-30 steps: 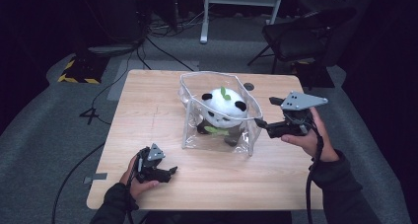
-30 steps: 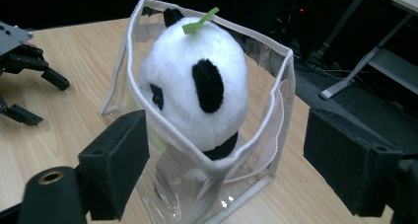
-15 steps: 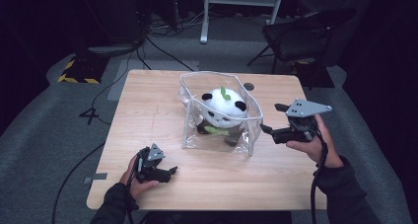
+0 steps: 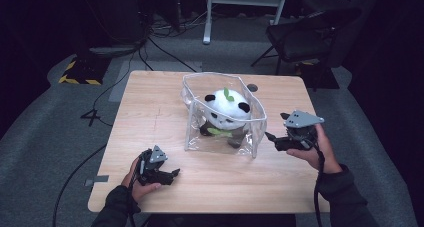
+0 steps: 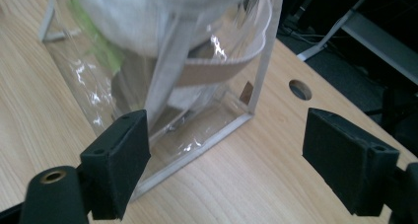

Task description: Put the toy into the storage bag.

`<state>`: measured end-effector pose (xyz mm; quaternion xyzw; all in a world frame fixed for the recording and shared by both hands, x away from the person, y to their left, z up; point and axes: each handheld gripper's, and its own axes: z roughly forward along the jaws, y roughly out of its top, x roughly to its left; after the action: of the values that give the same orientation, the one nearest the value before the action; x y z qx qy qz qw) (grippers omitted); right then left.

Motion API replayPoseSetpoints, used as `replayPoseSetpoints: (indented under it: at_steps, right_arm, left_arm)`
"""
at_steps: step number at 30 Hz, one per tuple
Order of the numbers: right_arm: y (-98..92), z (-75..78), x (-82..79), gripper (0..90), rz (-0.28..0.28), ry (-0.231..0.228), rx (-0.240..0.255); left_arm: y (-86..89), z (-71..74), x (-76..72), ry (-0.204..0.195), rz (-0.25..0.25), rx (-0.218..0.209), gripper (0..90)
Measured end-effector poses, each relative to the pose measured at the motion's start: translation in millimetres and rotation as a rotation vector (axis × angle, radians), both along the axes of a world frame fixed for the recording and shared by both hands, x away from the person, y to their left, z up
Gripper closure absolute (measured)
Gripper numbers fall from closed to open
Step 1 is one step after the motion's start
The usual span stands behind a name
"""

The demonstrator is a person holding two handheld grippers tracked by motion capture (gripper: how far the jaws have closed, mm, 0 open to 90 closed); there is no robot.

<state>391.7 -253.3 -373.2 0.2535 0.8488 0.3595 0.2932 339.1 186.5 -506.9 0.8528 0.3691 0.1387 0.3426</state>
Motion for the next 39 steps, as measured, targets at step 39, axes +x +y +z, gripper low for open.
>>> replayPoseSetpoints:
  at_steps: [39]
  right_arm:
    - [-31.5, -85.4, -3.2, 18.0, -0.066, 0.163, -0.033]
  left_arm:
    - [0.0, -0.1, -0.1, -0.001, 0.001, -0.001, 16.6]
